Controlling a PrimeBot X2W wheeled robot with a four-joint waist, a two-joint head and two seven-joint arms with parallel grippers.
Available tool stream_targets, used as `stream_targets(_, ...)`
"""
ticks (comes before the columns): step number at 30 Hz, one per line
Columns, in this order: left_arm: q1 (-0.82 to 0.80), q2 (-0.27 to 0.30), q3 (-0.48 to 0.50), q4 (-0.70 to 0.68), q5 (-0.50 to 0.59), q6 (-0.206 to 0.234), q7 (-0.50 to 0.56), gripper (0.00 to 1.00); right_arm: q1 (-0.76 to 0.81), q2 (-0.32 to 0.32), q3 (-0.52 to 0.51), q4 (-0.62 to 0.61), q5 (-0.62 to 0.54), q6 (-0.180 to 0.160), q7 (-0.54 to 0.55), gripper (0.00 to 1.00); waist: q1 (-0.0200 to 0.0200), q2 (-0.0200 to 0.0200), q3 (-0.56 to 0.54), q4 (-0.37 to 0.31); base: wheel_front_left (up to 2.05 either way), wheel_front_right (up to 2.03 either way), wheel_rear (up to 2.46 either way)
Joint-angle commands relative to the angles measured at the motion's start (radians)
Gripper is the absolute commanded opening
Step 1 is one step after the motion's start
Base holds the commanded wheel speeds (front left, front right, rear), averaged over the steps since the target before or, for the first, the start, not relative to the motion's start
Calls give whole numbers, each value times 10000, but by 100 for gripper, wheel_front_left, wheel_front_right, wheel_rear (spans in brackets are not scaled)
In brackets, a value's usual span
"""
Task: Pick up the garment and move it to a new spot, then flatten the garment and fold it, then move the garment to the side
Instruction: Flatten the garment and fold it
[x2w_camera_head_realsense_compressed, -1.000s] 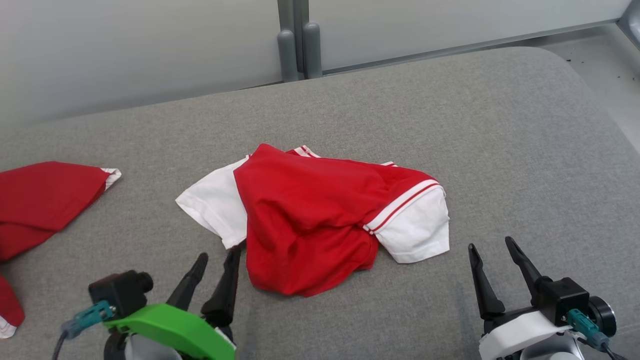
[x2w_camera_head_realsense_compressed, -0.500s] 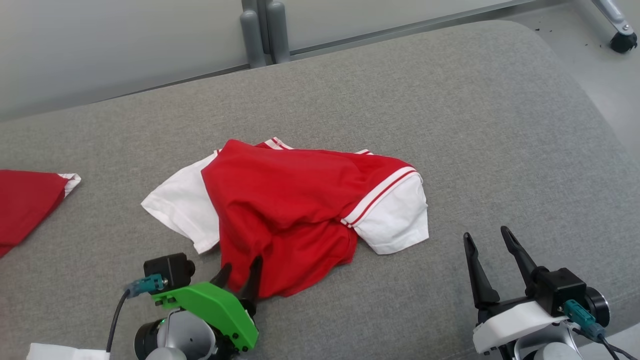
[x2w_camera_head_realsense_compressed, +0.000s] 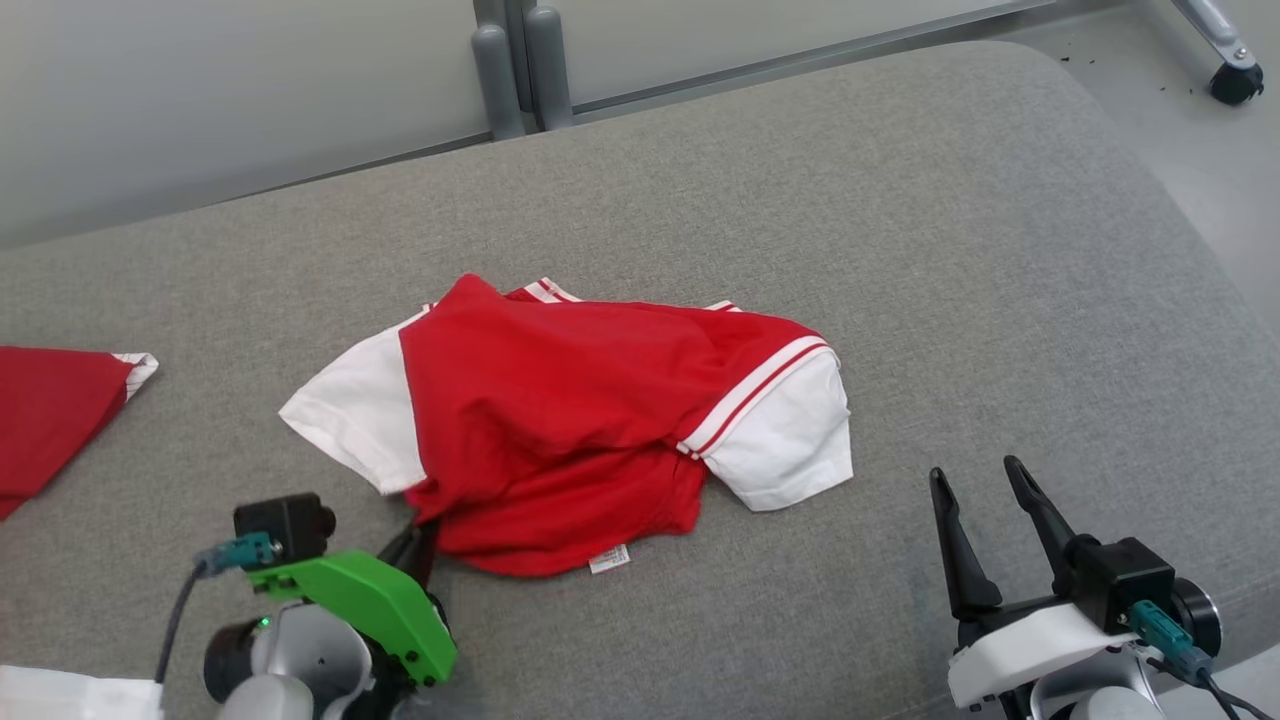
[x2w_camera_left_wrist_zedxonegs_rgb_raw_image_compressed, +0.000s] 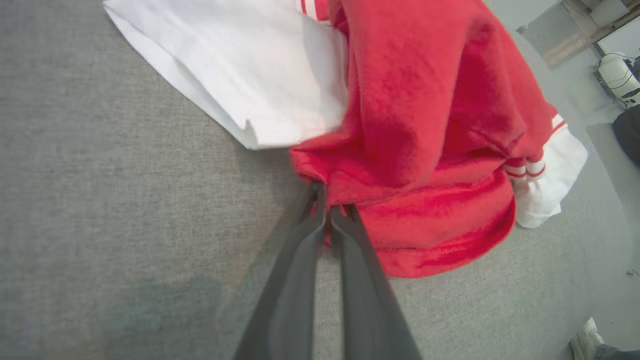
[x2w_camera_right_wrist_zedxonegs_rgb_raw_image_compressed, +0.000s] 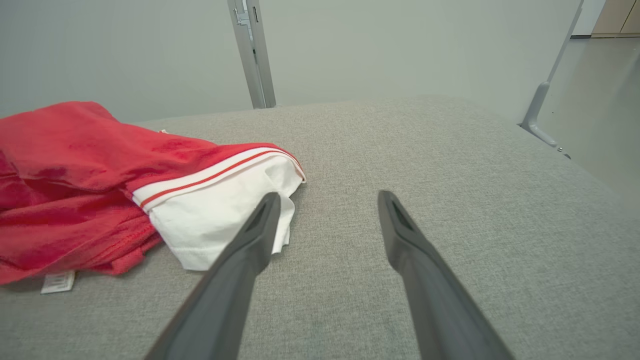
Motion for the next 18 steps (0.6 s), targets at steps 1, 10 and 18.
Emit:
stream_targets(1, -219, 212, 54, -213, 82, -88, 69, 0, -25, -6, -30, 15, 57, 1, -30, 100, 0, 110, -69, 51, 0, 0, 0)
stream_targets(10, -1824, 3549, -401, -4084, 1169, -856, 3845, 0, 236, -6, -81, 53, 233, 1, -30, 100, 0, 110, -457, 326, 0, 0, 0)
stream_targets(18, -5487, 5879, -1299, -4704, 1558, -1498, 7143, 0, 138, -9, 37, 99, 1004, 1, -30, 100, 0, 110, -404, -141, 0, 0, 0)
